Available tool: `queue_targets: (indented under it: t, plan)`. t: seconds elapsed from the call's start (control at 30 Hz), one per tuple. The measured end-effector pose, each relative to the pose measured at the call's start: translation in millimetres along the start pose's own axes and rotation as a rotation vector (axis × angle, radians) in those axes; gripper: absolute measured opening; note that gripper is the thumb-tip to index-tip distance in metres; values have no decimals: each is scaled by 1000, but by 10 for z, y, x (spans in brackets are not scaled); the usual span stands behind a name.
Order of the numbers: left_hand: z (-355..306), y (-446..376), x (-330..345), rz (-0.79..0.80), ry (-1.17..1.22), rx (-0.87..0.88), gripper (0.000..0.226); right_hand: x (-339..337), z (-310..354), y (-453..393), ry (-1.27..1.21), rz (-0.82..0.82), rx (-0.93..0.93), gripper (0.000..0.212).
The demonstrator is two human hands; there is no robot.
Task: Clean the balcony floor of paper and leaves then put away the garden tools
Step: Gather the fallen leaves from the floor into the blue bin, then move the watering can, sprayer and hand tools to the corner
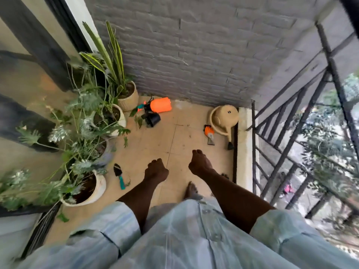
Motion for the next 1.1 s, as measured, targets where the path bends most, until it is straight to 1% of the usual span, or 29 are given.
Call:
queue_targets:
  t: [0.07,0.13,0.23,0.37,0.5,0.63,0.73,0.8,0.87,0.9,0.97,1.03,1.1]
  plan:
    - [-352,-291,-146,-9,55,4,55,-318,7,-348,31,9,-9,54]
    - [-606,-554,-284,-18,84,20,57,-529,59,-632,48,17,-37,50]
    - [-738,-919,-464,-33,117,-9,53,-700,168,-1018,63,51,-59,48]
    - [-644,-1472,-732,-73,155,-126,45,-901,373,-1563,88,89,-97,50]
    - [-612,-2140,-1076,-63,164,-167,41,-1155,628,-2229,120,101,-111,48]
    - [-672,-2919,-1570,-37,177,-162,45,-1513,979,-2899,187,83,-132,39]
    - [-778,-3368,-1998,-32,218,-133,52,-1768,1258,-3292,175,88,-90,40]
    - [-797,-3641,-2265,-57,272,-129,53,-1870,1536,-3562,167,116,-107,45]
    - [-751,-3810,-2448,-87,324,-145,50,-1920,1827,-3763,188,149,-140,51]
    - [-704,-3868,-2497,-91,350,-167,53,-1945,1951,-3841,202,165,-155,52]
    - [-574,-3973,-2555,-89,397,-218,57,-1958,2193,-4028,247,206,-182,48]
    - [-411,-4041,-2583,-102,437,-292,55,-1932,2400,-4250,314,245,-217,42]
    - [-261,-4063,-2603,-117,472,-367,53,-1884,2552,-4496,375,251,-263,37]
Point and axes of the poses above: each hand's wrist, its own y-axis away from the middle knuckle, its own x-axis out of the palm, z = x × y, the point moved 7 cm from there along -y, towards the middle knuckle, and after that the axes turned 8 degrees about x, right-handed, at the moved point
